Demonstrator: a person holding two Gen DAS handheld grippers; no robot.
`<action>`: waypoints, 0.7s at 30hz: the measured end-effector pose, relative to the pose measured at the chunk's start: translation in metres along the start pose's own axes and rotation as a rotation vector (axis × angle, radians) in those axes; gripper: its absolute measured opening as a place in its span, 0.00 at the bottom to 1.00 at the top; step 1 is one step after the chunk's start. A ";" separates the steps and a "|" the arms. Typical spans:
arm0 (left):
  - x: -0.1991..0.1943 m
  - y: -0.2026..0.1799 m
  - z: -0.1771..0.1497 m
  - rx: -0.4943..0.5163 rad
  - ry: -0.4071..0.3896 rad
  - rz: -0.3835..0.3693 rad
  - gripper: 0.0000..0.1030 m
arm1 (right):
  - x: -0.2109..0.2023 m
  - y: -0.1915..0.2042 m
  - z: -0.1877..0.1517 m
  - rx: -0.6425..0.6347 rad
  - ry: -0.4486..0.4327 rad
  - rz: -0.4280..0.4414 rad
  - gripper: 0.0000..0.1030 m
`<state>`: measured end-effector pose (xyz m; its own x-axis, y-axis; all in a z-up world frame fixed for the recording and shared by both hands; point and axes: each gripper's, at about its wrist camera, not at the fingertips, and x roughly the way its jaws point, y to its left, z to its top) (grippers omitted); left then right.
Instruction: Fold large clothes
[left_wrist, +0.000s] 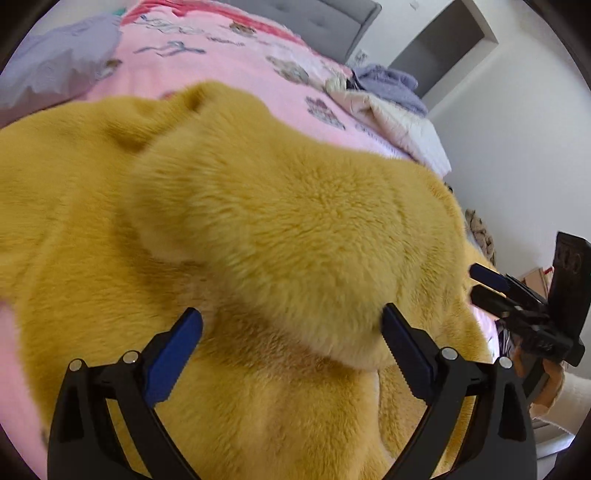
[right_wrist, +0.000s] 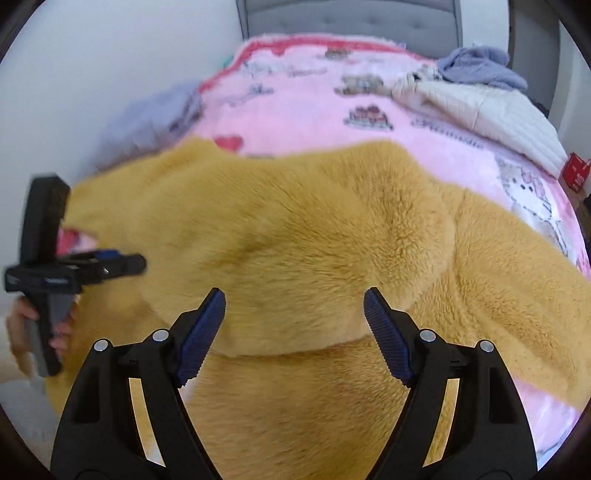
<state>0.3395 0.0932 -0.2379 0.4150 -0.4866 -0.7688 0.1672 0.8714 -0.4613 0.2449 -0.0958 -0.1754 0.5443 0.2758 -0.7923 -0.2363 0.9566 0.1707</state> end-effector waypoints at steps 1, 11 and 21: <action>-0.011 0.007 -0.001 -0.015 -0.008 0.010 0.94 | -0.008 0.006 0.003 0.012 -0.012 0.008 0.82; -0.133 0.137 -0.011 -0.095 -0.238 0.465 0.95 | -0.005 0.092 0.044 -0.069 -0.146 -0.186 0.92; -0.235 0.354 -0.008 -0.592 -0.340 0.546 0.95 | 0.004 0.170 0.071 -0.149 -0.183 -0.252 0.92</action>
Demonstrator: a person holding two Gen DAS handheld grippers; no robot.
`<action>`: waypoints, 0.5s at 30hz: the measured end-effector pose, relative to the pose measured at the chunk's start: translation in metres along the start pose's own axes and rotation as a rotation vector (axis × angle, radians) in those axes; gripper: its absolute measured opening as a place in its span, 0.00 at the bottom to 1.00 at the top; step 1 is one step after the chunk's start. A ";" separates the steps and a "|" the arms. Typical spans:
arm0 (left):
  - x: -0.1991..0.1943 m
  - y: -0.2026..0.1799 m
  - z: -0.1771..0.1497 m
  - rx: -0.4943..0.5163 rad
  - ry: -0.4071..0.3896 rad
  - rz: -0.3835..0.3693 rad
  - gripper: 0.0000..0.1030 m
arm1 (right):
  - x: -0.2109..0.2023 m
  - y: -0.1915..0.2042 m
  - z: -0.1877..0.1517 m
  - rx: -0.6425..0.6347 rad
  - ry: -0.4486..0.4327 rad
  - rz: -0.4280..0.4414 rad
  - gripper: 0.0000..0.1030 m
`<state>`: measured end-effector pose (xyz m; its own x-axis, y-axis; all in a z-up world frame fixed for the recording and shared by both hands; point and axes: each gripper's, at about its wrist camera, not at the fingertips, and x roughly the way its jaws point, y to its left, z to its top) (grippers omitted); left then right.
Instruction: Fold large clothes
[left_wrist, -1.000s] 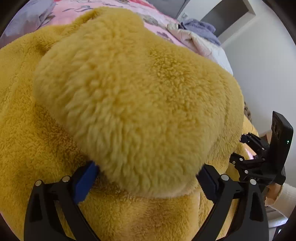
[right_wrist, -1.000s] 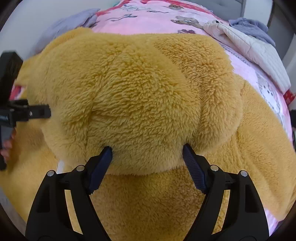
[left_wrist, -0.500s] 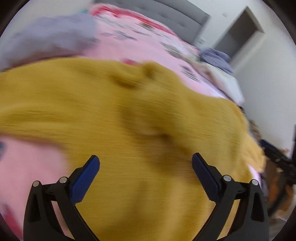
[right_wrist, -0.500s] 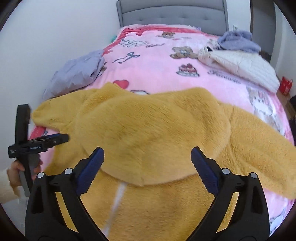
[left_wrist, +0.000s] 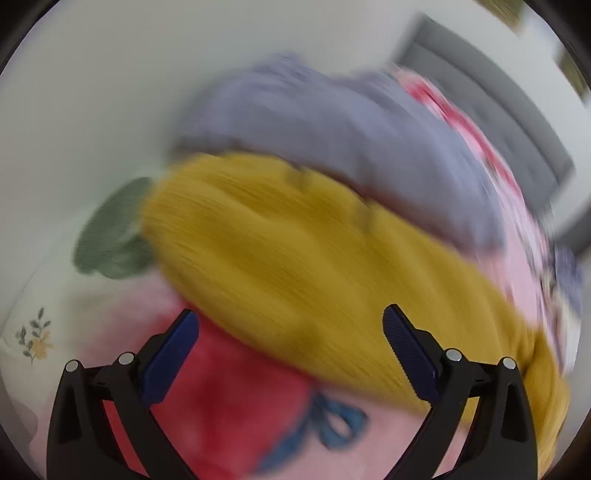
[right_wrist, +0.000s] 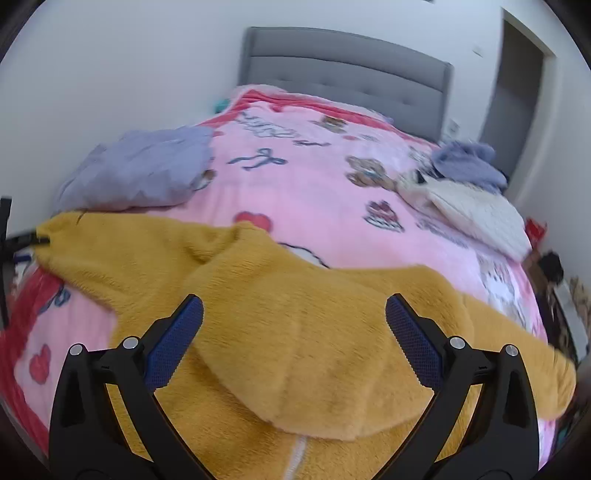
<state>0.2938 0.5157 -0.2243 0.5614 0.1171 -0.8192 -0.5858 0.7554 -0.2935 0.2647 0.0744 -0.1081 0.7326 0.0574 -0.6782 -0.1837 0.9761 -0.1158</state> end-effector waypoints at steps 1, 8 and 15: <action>0.002 0.012 0.006 -0.042 -0.005 -0.022 0.95 | 0.003 0.008 0.002 -0.031 0.014 -0.003 0.92; 0.038 0.049 0.031 -0.201 0.062 -0.112 0.95 | 0.014 0.042 0.012 -0.168 0.049 -0.029 0.92; 0.048 0.066 0.022 -0.390 0.019 -0.206 0.76 | 0.014 0.047 0.016 -0.192 0.065 -0.036 0.92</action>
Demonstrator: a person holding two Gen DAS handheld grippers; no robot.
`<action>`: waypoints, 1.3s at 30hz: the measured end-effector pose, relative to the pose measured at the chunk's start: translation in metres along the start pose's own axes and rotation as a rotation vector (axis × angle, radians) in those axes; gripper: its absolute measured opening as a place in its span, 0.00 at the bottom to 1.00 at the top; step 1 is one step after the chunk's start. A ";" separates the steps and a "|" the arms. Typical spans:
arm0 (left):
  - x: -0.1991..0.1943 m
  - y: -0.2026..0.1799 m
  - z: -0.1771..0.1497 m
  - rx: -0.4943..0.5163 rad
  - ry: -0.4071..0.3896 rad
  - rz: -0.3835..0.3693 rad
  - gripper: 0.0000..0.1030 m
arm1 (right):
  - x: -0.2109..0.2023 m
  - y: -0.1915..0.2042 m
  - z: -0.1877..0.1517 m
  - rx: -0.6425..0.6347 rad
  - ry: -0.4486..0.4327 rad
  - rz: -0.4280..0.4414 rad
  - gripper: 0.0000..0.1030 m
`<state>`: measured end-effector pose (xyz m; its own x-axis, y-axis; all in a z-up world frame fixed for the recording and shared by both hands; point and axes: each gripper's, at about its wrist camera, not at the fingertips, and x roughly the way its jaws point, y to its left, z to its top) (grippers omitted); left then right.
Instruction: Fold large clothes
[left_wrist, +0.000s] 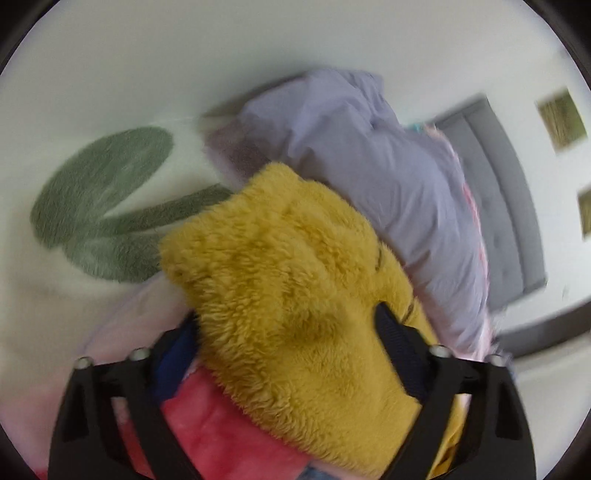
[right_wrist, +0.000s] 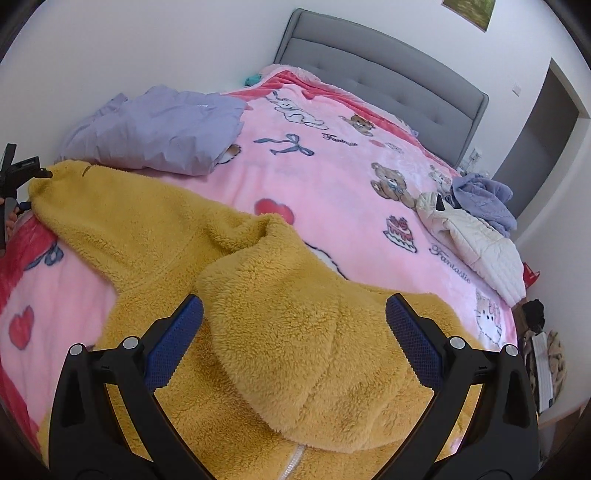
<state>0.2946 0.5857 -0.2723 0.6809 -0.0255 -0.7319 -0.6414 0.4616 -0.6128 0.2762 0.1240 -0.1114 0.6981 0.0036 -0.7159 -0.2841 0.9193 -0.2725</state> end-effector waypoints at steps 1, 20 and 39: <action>-0.002 0.003 -0.001 -0.031 -0.021 -0.009 0.59 | 0.000 0.000 0.000 -0.002 0.006 -0.003 0.92; -0.092 -0.180 -0.083 0.319 -0.124 -0.444 0.11 | -0.017 -0.056 -0.029 0.162 0.036 -0.057 0.92; -0.053 -0.438 -0.492 0.857 0.380 -0.764 0.11 | -0.062 -0.242 -0.196 0.445 0.171 -0.341 0.92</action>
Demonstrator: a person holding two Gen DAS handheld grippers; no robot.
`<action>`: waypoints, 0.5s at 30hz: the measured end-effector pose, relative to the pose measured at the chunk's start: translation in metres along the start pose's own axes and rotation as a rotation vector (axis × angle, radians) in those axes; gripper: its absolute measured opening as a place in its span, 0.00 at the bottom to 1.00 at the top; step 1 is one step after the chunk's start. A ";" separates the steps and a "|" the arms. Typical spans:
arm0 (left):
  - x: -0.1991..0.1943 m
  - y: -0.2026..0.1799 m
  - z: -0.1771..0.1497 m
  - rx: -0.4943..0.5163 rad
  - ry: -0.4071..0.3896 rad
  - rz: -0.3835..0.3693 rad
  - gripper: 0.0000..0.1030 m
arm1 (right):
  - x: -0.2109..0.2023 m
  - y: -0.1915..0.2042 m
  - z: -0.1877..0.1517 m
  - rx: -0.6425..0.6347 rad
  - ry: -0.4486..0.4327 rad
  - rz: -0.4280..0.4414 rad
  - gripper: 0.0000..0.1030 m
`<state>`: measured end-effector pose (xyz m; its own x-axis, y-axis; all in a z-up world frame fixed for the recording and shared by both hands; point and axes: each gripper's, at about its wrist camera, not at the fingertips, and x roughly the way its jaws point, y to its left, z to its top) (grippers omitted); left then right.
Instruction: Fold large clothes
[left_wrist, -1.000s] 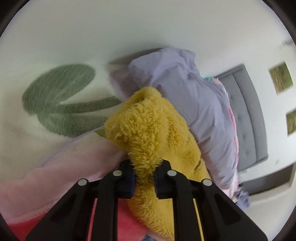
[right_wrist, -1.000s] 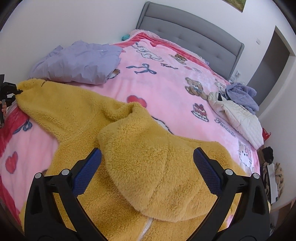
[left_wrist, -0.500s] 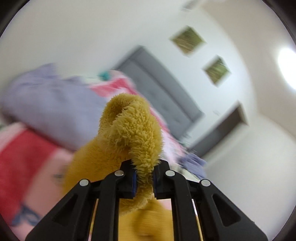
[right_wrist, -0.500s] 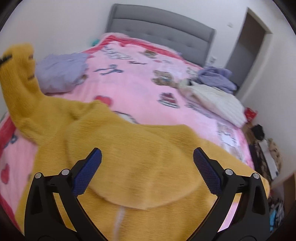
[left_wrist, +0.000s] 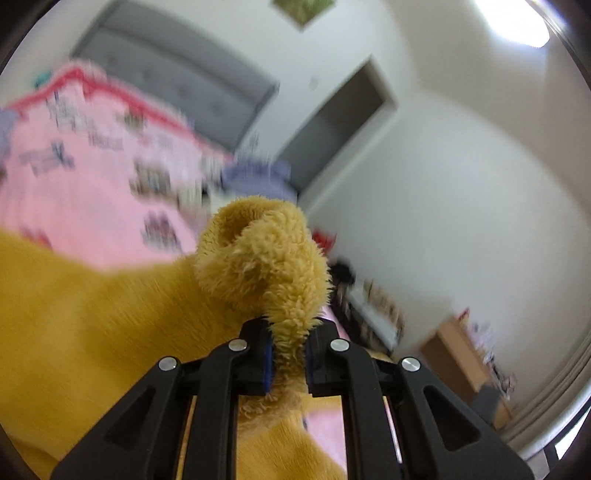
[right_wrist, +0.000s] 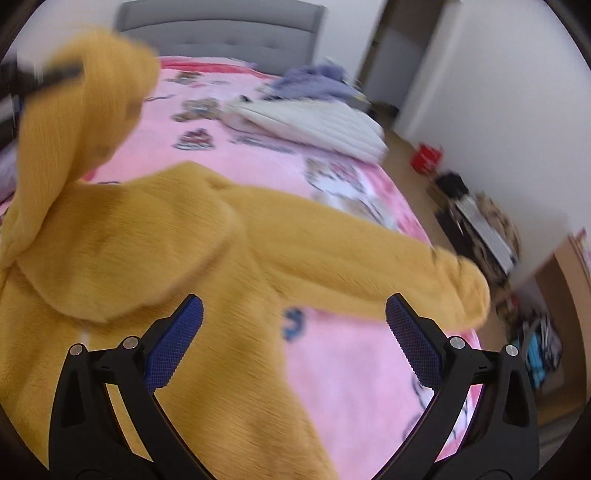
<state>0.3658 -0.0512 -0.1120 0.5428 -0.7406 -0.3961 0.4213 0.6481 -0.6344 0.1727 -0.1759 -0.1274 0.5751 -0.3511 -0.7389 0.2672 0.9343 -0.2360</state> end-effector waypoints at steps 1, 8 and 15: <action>0.011 -0.003 -0.010 -0.002 0.020 0.008 0.11 | 0.001 -0.010 -0.004 0.013 0.004 -0.005 0.92; 0.070 -0.009 -0.052 -0.045 0.067 0.119 0.12 | 0.017 -0.053 -0.015 -0.003 -0.002 -0.041 0.92; 0.116 -0.001 -0.076 0.094 0.142 0.270 0.15 | 0.038 -0.067 -0.007 0.009 -0.028 0.044 0.92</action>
<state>0.3734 -0.1513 -0.2084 0.5398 -0.5528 -0.6349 0.3450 0.8332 -0.4321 0.1717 -0.2520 -0.1441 0.6075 -0.3111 -0.7308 0.2482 0.9484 -0.1974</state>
